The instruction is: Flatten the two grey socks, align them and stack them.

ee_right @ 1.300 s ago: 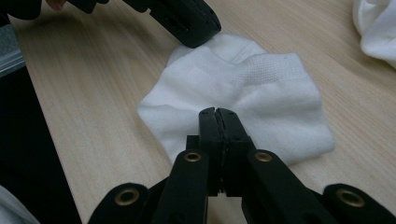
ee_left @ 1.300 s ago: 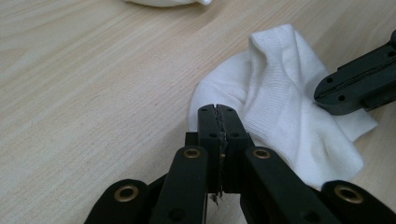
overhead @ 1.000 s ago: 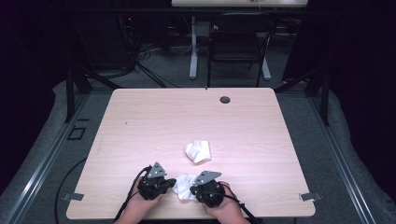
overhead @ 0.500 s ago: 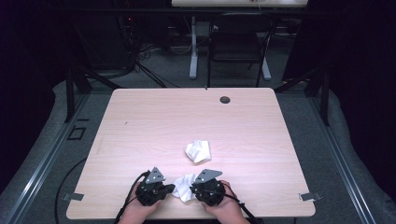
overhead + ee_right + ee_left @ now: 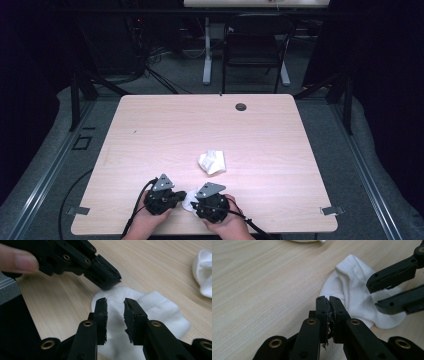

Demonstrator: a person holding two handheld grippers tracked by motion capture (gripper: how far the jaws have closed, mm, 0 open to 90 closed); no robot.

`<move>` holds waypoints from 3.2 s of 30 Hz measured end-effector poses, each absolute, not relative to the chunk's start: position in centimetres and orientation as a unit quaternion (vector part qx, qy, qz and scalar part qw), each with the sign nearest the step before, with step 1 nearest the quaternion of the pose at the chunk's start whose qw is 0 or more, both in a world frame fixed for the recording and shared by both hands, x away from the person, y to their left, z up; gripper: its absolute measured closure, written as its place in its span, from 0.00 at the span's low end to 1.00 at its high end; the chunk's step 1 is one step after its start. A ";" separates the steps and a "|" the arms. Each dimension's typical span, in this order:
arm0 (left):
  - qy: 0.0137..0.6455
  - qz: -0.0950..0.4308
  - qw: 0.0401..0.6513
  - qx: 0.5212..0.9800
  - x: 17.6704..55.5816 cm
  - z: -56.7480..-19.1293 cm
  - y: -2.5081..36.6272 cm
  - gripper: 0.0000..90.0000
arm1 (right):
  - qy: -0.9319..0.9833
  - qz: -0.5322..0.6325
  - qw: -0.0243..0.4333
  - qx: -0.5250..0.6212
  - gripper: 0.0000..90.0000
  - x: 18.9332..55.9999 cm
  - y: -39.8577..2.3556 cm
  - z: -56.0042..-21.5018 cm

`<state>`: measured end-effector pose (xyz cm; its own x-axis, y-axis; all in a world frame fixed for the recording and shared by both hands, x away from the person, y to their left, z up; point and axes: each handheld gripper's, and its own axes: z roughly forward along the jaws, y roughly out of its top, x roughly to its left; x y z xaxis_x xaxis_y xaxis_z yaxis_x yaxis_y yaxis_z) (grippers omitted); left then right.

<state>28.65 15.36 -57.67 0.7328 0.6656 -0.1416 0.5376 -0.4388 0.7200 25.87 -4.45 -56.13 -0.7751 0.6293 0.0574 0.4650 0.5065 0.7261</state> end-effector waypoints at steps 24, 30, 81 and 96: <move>0.355 0.086 0.382 0.849 28.7 -58.1 15.1 0.99 | 0.870 0.360 0.122 0.314 0.99 26.1 -3.3 -56.8; 0.354 0.086 0.381 0.850 28.7 -58.1 15.1 0.99 | 0.859 0.378 0.118 0.325 0.99 26.0 -4.1 -56.1; 0.354 0.086 0.379 0.851 28.8 -58.0 15.3 0.96 | 0.813 0.354 0.146 0.439 0.93 26.4 -16.5 -55.8; 0.332 0.064 0.398 0.853 28.1 -57.7 14.3 0.94 | 0.836 0.364 0.137 0.388 0.93 26.3 -14.3 -55.9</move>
